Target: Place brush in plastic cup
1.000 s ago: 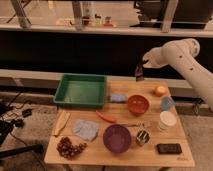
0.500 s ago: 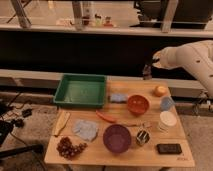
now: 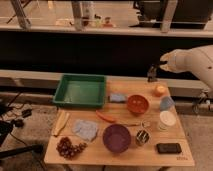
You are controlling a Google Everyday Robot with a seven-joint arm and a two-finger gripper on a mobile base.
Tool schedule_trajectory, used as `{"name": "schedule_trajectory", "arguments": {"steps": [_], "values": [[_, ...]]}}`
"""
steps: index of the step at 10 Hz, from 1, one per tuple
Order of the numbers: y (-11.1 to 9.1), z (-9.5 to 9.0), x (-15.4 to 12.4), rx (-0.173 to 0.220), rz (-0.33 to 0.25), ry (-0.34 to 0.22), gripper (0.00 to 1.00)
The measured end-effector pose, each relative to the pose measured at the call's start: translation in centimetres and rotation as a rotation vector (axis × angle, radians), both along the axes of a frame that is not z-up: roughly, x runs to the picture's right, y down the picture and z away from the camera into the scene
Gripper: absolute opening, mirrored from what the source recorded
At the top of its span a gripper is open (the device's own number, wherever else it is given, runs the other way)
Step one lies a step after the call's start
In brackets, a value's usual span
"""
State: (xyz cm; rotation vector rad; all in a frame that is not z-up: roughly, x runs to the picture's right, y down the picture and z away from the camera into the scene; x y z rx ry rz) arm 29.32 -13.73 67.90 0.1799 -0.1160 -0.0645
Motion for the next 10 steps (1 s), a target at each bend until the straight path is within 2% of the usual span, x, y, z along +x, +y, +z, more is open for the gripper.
{"name": "schedule_trajectory", "arguments": {"steps": [7,8,9,10], "values": [[0.0,0.0,0.0,0.000,0.001,0.001,0.00],[0.1,-0.1,0.0,0.000,0.009,0.012,0.00],[0.5,-1.0,1.9,0.011,0.043,0.067,0.00],[0.7,-1.7,3.4,0.018,0.063,0.098,0.00]]}}
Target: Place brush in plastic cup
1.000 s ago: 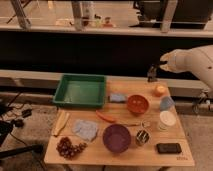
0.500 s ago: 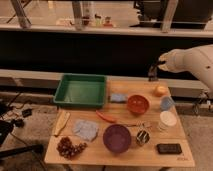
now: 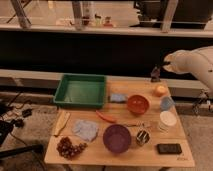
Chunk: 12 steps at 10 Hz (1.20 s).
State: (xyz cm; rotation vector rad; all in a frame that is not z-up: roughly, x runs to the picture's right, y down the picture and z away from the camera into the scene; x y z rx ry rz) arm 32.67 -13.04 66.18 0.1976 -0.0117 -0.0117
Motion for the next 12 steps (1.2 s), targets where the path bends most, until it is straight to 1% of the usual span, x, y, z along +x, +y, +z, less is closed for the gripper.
{"name": "schedule_trajectory", "arguments": {"steps": [1,2,5,7,10,12], "values": [[0.5,-1.0,2.1,0.007,0.031,0.045,0.00],[0.9,-1.8,3.2,0.010,0.052,0.075,0.00],[2.2,-3.2,4.5,0.003,0.090,0.128,0.00],[3.2,-4.0,4.6,-0.010,0.089,0.141,0.00],[4.5,-5.1,4.7,-0.034,0.087,0.145,0.00],[5.2,-5.6,4.7,-0.064,0.078,0.132,0.00]]}}
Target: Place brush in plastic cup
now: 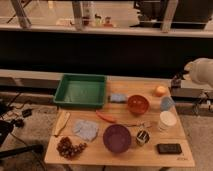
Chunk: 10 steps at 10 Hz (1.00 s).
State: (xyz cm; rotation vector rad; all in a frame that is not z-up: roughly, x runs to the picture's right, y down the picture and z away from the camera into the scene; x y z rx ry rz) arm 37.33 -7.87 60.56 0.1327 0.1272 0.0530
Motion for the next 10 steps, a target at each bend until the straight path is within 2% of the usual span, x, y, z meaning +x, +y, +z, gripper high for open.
{"name": "schedule_trajectory", "arguments": {"steps": [3,6,10], "values": [[0.2,-0.4,-0.7,-0.036,-0.010,-0.032,0.00],[0.4,-0.3,-1.4,-0.093,-0.006,-0.070,0.00],[0.8,1.1,-1.1,-0.161,0.041,-0.114,0.00]]}}
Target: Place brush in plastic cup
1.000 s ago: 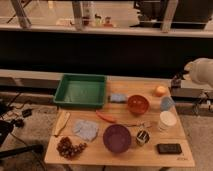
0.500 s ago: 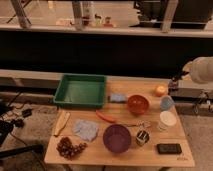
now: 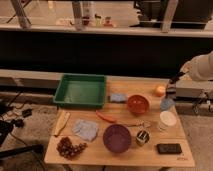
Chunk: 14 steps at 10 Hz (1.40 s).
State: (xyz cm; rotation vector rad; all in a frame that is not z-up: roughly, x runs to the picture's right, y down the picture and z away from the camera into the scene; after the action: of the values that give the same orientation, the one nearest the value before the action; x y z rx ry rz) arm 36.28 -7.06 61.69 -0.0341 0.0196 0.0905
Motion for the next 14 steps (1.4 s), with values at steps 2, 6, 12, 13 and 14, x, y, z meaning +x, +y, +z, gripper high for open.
{"name": "schedule_trajectory", "arguments": {"steps": [2,6,12,13,14], "values": [[0.3,0.6,0.5,-0.016,0.020,-0.004,0.00],[1.4,1.0,1.1,-0.041,0.063,-0.014,0.00],[2.3,1.6,0.8,-0.055,0.091,-0.035,0.00],[2.2,1.8,0.8,-0.051,0.095,-0.036,0.00],[2.0,1.9,1.0,-0.045,0.100,-0.033,0.00]]}}
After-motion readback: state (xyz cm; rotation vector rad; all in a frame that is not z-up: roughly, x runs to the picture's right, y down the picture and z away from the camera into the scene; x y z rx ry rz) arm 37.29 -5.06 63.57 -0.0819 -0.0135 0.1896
